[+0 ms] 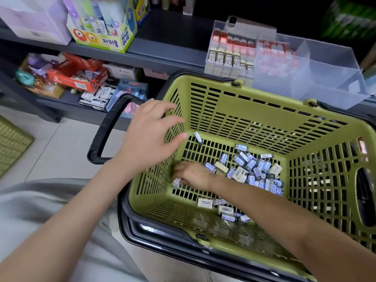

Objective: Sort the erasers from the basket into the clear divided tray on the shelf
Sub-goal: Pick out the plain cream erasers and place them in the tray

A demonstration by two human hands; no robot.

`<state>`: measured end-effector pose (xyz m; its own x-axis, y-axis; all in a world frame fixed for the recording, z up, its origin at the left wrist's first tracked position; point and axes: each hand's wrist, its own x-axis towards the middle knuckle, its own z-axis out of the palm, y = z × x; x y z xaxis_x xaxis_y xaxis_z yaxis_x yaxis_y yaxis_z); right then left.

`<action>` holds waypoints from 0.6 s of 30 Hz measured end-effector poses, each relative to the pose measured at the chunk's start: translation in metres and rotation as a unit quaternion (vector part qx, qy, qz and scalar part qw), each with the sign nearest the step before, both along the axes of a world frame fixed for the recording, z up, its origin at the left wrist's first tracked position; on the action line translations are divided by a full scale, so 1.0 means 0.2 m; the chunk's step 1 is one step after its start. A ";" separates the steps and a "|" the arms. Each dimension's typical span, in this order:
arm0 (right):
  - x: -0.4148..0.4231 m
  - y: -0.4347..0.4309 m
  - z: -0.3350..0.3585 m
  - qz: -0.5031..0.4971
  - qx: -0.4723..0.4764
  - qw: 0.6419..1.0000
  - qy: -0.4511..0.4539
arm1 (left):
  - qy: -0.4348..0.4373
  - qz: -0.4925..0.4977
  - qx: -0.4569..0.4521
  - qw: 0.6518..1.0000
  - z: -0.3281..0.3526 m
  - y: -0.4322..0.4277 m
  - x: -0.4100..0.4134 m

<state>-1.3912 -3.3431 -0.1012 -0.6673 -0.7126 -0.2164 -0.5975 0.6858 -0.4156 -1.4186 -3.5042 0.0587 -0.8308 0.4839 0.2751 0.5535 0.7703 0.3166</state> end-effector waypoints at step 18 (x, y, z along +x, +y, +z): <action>0.20 0.34 0.71 -0.378 -0.529 0.680 -0.338 | -0.550 0.177 0.595 0.558 0.00 0.43 0.22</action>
